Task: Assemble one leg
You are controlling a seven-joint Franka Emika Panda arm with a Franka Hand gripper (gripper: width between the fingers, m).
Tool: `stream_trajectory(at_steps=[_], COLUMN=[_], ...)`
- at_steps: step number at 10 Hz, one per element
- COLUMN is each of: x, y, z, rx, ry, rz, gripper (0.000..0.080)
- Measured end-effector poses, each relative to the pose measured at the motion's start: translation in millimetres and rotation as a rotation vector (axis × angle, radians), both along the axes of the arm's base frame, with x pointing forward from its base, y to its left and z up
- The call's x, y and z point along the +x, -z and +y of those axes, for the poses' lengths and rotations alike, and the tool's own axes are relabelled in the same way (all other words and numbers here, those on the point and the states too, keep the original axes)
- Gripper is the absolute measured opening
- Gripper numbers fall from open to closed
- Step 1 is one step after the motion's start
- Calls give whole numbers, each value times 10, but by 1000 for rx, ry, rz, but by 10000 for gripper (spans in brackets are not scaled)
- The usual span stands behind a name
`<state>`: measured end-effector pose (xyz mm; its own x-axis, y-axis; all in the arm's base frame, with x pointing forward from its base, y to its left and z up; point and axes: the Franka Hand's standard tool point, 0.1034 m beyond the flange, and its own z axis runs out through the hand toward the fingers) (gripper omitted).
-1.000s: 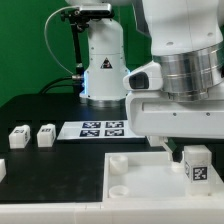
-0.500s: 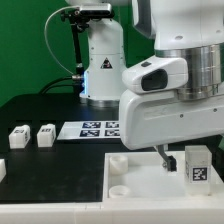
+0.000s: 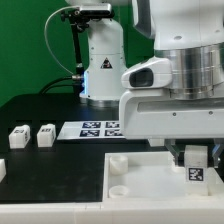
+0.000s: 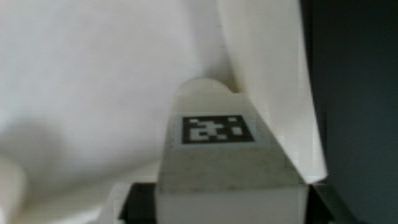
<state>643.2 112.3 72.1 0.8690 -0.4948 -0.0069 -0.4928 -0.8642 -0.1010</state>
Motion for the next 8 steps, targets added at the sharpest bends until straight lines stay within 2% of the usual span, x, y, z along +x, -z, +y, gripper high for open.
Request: stream_trajectory(at_steps=[1,4,5,8], x=[-5,-26,-22,-17], y=[5,3,1,4], z=[-2,16,19,5], rx=[2,78,97,113], ry=[226,815,957,1208], rz=[20,130,152,193], gripper=[290,290,290,291])
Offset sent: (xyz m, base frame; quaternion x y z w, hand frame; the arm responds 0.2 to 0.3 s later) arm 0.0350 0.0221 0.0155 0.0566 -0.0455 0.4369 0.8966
